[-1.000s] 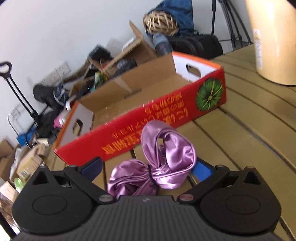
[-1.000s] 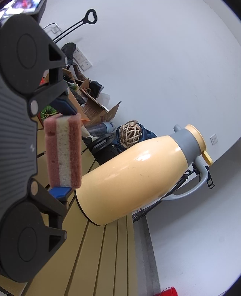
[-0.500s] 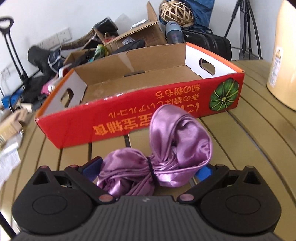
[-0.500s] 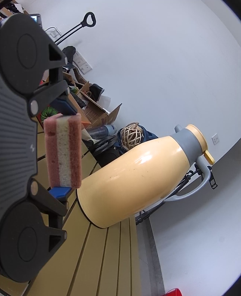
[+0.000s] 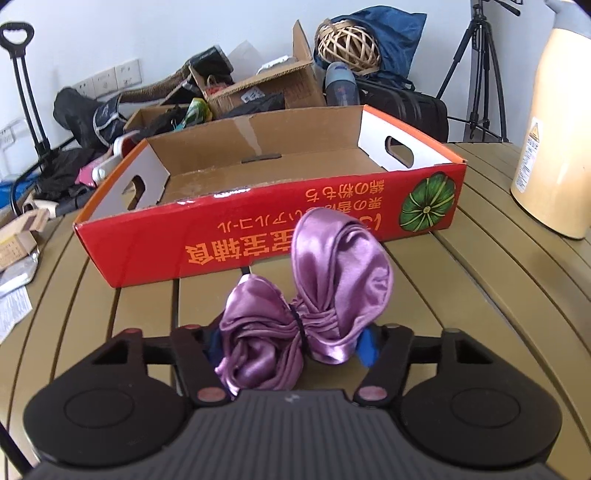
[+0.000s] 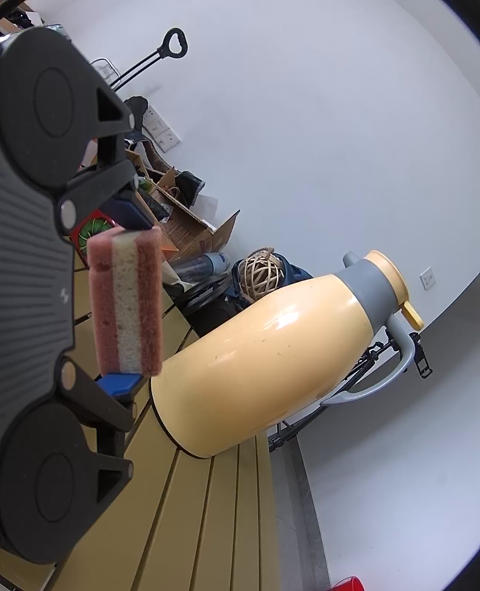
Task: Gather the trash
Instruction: 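Carry the sponge and purple bow down over the black bin with both grippers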
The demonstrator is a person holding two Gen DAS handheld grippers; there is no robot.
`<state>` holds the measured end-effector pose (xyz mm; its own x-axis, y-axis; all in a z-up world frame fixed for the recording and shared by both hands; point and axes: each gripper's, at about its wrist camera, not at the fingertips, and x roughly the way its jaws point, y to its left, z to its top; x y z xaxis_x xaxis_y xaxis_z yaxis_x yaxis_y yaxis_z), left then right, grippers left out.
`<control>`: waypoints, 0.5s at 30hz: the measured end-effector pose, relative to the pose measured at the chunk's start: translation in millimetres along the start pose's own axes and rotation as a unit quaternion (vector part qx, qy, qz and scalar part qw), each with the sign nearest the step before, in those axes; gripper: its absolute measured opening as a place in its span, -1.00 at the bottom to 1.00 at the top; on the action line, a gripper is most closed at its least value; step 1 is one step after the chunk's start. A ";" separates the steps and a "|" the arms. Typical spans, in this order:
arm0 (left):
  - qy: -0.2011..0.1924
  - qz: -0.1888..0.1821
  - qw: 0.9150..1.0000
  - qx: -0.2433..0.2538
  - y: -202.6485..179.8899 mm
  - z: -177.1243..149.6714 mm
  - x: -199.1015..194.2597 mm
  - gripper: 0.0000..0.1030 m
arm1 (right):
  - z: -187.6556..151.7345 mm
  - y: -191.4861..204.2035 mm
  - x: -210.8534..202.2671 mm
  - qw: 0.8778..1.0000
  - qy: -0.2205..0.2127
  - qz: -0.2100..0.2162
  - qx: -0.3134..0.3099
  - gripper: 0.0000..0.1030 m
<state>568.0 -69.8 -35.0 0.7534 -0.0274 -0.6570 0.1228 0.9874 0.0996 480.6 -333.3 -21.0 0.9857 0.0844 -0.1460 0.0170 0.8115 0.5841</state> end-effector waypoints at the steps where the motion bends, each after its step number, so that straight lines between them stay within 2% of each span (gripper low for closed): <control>1: -0.003 0.001 1.000 0.000 -0.3 -0.7 -2.3 0.14 | 0.2 0.2 -0.5 1.000 -0.001 0.001 0.000 0.50; 4: -0.014 -0.001 1.000 -0.006 1.1 -0.8 -11.8 0.07 | 0.1 0.6 -1.8 1.000 0.001 0.005 0.001 0.50; 15: -0.062 -0.009 0.998 -0.020 3.1 -3.7 -63.3 0.07 | -2.7 14.2 -8.3 0.999 0.009 0.024 -0.020 0.50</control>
<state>518.3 -64.4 4.2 0.8251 -0.0624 -0.5615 0.1139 0.9918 0.0572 472.3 -321.0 -13.6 0.9819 0.1338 -0.1342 -0.0368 0.8292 0.5577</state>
